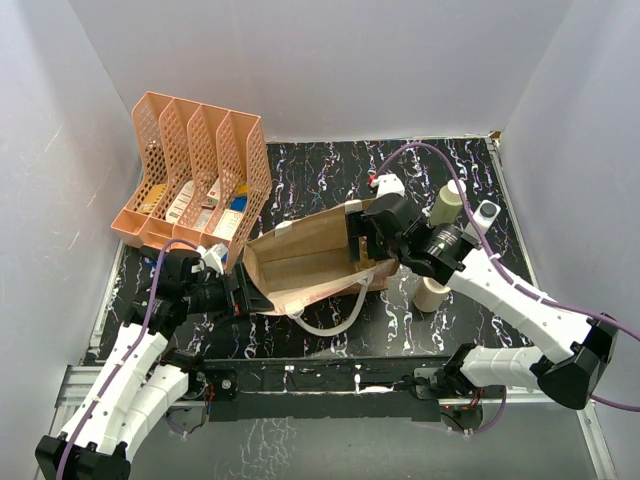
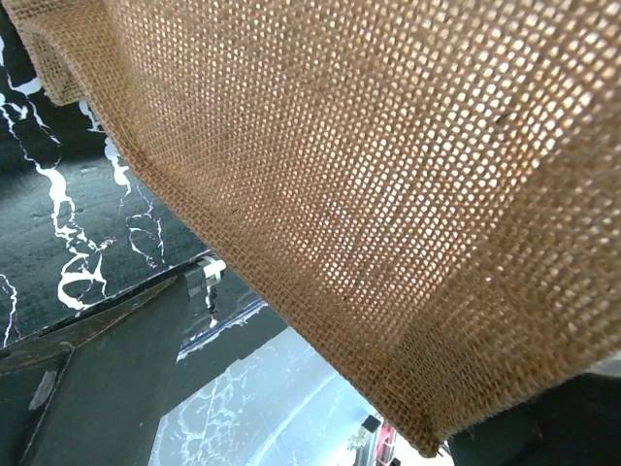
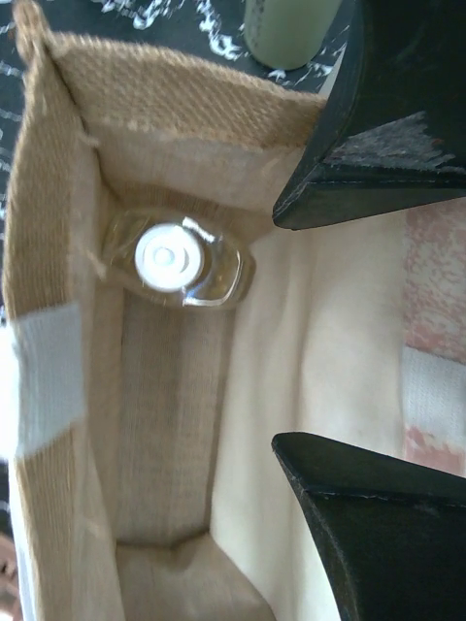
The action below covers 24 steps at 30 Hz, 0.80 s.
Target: Take the personal care products out of the canvas bag
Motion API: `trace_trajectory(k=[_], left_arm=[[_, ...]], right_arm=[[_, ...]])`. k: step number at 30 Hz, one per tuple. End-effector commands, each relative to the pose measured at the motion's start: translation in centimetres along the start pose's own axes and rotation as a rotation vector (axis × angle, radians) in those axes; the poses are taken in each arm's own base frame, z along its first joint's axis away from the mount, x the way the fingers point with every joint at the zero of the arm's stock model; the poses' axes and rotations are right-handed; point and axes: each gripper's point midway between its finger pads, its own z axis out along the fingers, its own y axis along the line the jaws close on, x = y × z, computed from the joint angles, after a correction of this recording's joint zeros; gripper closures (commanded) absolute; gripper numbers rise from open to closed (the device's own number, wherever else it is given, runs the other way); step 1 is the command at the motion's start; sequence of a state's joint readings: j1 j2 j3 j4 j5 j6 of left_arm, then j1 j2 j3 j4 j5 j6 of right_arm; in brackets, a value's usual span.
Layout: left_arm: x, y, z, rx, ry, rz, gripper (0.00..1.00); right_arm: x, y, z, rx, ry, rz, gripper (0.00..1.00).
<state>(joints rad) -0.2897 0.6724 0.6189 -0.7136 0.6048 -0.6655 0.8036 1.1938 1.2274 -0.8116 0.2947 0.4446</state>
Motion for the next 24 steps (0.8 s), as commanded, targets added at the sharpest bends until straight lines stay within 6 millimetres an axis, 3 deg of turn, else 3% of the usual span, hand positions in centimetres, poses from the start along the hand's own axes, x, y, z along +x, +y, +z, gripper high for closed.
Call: trace_trajectory(k=[1,6,15,20,24], left_arm=[[0.9,0.1,0.1,0.016,0.040,-0.011,0.03],[1.4,0.7,0.4,0.011,0.053,-0.019,0.03],[1.7,1.0,0.5,0.008,0.064,-0.010,0.03],[2.2,1.5,0.6,-0.002,0.078,-0.012,0.03],[2.3,1.7,0.7,-0.002,0.078,-0.013,0.03]], right_arm=[[1.0,-3.9,0.5,0.208,-0.019,0.030,0.11],[2.2,-4.7,1.9,0.256,0.007,-0.007,0.11],[-0.3,-2.8,4.5,0.230,-0.027,-0.050,0.12],[-0.5,-4.3,5.2,0.344,-0.031,-0.058,0.11],[0.0,-4.7,6.6,0.336,-0.019,-0.060,0.10]])
